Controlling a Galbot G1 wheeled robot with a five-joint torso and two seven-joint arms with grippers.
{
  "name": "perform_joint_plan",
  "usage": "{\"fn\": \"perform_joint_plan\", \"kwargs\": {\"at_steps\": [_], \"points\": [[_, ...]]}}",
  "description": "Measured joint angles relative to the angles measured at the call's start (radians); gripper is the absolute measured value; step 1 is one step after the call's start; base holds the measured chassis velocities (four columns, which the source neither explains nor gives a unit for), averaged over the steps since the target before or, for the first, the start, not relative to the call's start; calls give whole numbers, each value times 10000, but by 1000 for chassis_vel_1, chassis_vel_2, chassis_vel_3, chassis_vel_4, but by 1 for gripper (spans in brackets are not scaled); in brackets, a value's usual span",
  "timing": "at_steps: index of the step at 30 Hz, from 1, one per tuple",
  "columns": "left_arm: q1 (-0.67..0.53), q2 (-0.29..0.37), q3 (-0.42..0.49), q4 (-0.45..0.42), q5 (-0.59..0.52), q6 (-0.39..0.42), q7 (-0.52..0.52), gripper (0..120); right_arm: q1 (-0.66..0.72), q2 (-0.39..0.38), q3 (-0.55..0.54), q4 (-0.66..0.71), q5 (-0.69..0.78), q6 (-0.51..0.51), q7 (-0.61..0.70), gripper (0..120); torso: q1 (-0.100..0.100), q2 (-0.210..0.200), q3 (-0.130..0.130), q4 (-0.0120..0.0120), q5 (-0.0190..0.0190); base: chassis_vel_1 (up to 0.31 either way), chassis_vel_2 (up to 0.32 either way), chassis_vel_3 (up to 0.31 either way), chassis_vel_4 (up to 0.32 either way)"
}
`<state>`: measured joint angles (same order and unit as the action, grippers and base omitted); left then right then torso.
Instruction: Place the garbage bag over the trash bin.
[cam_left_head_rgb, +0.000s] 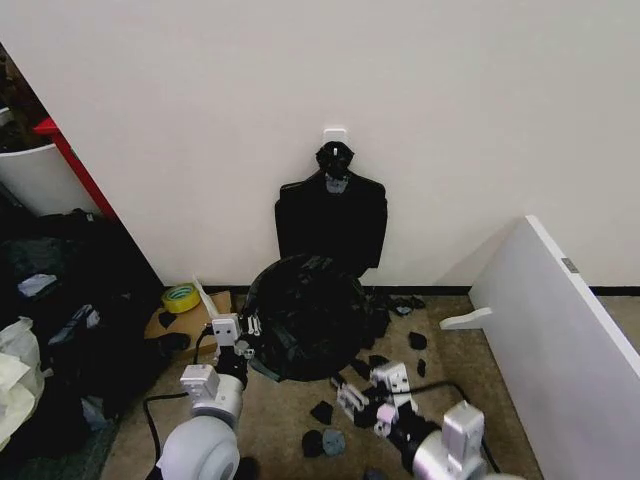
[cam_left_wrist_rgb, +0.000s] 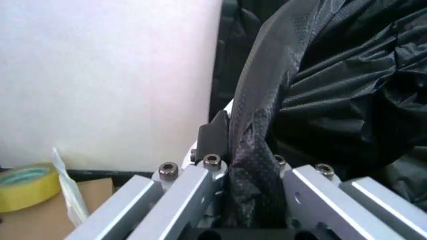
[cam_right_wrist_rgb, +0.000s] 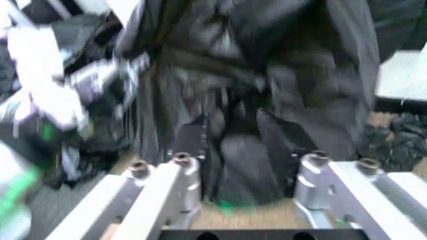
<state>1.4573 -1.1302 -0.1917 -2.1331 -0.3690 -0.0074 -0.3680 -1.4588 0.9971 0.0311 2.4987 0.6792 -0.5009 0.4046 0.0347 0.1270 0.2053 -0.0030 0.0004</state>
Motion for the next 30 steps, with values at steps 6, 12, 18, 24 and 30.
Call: {"fn": "perform_joint_plan", "kwargs": {"at_steps": [6,12,18,24,30], "points": [[14,-148,500,47,297,-20,38,2,2205,1096,-1293,-1038,691,-1271,1620,0,1,0,0,-2,0,0,0,0,0],[0,-191,731,47,465,-44,37,2,3226,1490,-2168,-2109,691,-2003,2538,0,1,0,0,-3,2,0,0,0,0],[128,-111,966,-40,812,-187,60,2,4154,1870,-2865,-3532,650,-2241,3117,0,2,-1,1,-3,2,0,0,0,0],[343,-59,921,-248,952,-281,143,2,4821,2309,-3007,-4735,558,-2306,3156,0,1,0,1,-2,4,0,0,0,0],[648,-26,770,-331,1127,-415,184,2,5357,2397,-3233,-5400,305,-2282,3098,0,0,1,0,-3,1,0,0,0,0]]}}
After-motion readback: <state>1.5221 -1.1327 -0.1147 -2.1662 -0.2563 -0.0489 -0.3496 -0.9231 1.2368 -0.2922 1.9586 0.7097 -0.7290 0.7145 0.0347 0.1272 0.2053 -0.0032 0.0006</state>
